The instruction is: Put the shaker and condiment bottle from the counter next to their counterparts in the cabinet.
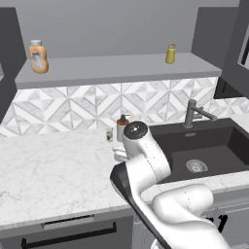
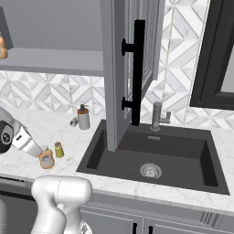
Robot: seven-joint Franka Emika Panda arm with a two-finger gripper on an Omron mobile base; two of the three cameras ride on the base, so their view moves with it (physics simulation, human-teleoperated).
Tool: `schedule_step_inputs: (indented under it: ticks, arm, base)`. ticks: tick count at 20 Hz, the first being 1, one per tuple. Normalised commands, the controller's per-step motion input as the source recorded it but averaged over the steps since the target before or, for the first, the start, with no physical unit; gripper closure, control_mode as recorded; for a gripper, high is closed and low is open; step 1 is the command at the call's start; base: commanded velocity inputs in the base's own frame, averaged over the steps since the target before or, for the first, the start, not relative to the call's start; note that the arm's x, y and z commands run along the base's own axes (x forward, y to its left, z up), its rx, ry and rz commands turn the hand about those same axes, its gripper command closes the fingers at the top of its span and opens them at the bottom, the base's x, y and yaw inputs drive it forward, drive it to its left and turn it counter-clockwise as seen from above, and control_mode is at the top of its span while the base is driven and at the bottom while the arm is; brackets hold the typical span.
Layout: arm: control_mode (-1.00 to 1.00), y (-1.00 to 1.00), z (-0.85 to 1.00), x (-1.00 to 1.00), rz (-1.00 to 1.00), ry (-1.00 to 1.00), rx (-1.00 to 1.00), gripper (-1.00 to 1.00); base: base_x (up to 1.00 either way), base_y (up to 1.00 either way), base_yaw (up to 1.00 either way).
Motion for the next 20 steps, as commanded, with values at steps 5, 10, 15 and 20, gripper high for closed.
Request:
schedule_step_inputs:
  ticks: [5, 10, 15, 20]
  arm:
    - [-1.00, 0.32, -0.01, 0.00, 0.00, 0.00, 0.00, -1.00]
    - [-1.00, 0.13, -0.10, 0.05, -0.03, 0.00, 0.00, -1.00]
    - [-1.00, 0.09, -0.22, 0.21, -0.03, 0.00, 0.00, -1.00]
    - [-1.00, 0.20, -0.19, 0.18, -0.03, 0.00, 0.00, -1.00]
  base:
    - [0.00, 0.00, 0.00]
    - [0.00, 0.00, 0.00]
    - [0.00, 0.00, 0.00]
    - [0.00, 0.00, 0.00]
